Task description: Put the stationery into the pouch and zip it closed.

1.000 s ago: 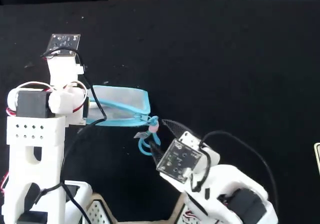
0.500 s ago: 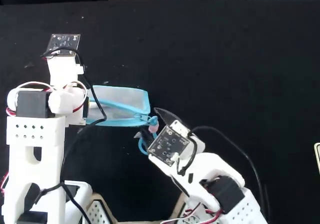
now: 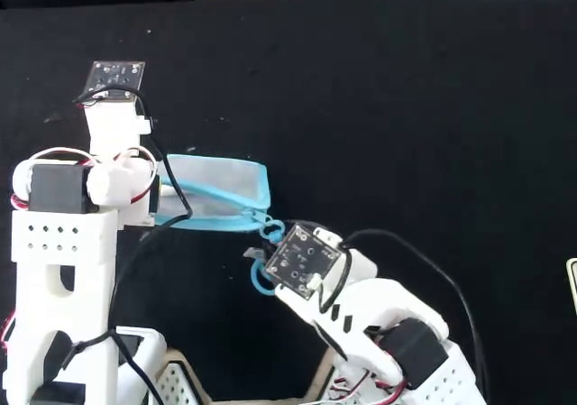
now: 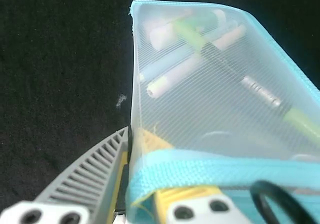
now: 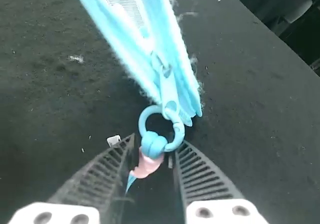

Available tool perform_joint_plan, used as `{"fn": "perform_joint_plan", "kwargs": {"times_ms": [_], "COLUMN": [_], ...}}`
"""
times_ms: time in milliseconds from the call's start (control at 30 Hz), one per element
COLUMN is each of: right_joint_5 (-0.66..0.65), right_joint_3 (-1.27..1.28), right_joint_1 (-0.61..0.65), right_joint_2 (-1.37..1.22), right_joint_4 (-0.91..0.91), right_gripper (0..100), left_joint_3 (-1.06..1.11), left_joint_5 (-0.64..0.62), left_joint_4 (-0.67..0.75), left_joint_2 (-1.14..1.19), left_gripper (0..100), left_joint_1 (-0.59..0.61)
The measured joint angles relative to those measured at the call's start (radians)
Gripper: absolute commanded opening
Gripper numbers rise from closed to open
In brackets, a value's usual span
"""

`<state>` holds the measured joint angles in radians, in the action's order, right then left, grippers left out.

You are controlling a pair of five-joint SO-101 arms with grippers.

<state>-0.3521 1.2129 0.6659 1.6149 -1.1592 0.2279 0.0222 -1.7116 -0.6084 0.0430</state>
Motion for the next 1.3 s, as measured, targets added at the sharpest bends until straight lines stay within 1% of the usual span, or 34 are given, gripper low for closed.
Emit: {"fn": "perform_joint_plan", "kwargs": {"times_ms": [233,433,700,867,1133,1300], "right_joint_5": [0.002,0.058,0.061,0.061,0.063,0.064], "right_joint_3": [-0.005,-0.028,-0.028,-0.025,0.110,0.112], "right_joint_1": [0.002,0.002,0.003,0.005,0.002,0.002], "right_joint_2": [-0.002,0.021,0.101,0.104,0.104,0.104], "right_joint_4": [0.000,0.000,0.000,0.000,0.149,0.169], "right_gripper": [8.5,8.5,8.6,8.6,8.6,8.4], "left_joint_3": [0.000,0.000,0.000,0.000,0.000,0.000], "left_joint_5": [0.000,0.000,0.000,0.000,0.000,0.000], "left_joint_4": [0.011,0.011,0.011,0.011,0.011,0.012], "left_joint_2": [0.000,0.000,0.000,0.000,0.000,0.000], "left_gripper": [3,3,3,3,3,3], "left_joint_1": [0.000,0.002,0.002,0.002,0.002,0.002]}}
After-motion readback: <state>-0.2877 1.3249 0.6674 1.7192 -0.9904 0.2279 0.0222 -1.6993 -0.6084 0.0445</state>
